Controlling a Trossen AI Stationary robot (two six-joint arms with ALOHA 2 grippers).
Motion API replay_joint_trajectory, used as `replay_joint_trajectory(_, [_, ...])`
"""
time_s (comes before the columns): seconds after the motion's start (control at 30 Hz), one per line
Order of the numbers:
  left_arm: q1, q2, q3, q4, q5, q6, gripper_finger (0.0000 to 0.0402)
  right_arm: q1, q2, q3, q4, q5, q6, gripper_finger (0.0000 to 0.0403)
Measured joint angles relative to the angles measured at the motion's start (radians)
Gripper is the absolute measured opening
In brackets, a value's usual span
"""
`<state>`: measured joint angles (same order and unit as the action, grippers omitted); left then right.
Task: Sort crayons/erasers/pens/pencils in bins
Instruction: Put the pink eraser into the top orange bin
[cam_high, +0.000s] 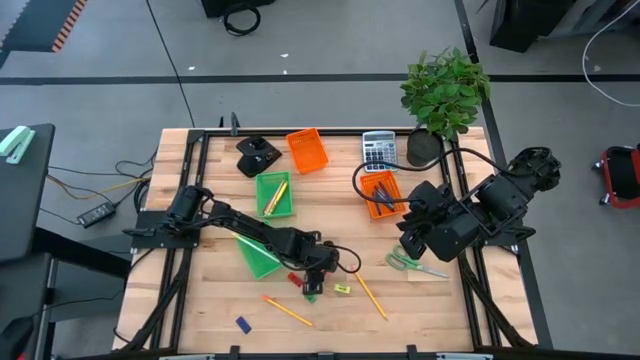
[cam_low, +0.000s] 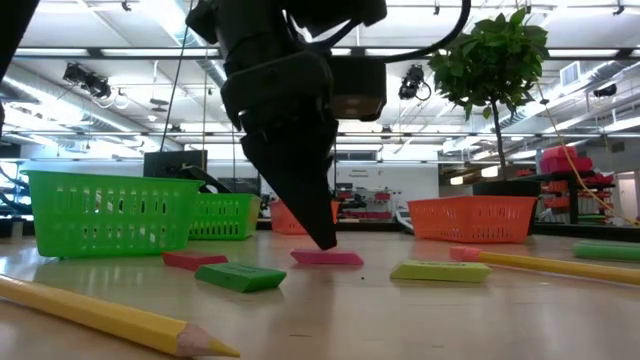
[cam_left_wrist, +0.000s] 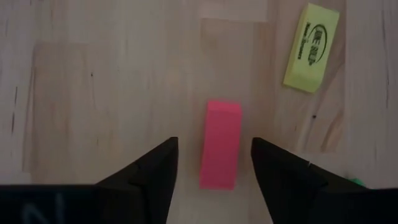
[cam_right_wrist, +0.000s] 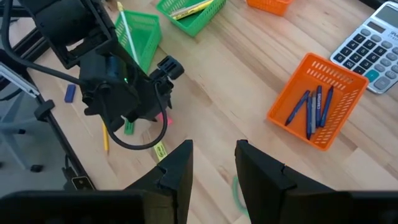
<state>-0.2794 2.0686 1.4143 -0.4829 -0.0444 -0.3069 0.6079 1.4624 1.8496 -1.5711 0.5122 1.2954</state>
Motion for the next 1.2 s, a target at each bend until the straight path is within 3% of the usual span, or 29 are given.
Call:
replay_joint_trajectory(0.67, [-0.045, 0.039, 0.002, 0.028, -0.087, 0.005, 0.0189, 0.0, 0.0, 0.0, 0.0, -0.011, 0.009, 0.0127])
replay_joint_trajectory(0.87, [-0.039, 0.04, 0.002, 0.029, -0.092, 0.005, 0.0154, 0.0, 0.0, 0.0, 0.0, -0.012, 0.003, 0.0127])
replay_joint_trajectory(1.2, [-0.037, 0.042, 0.0, 0.063, -0.129, 0.061, 0.0065, 0.0, 0.0, 0.0, 0.0, -0.021, -0.026, 0.0127])
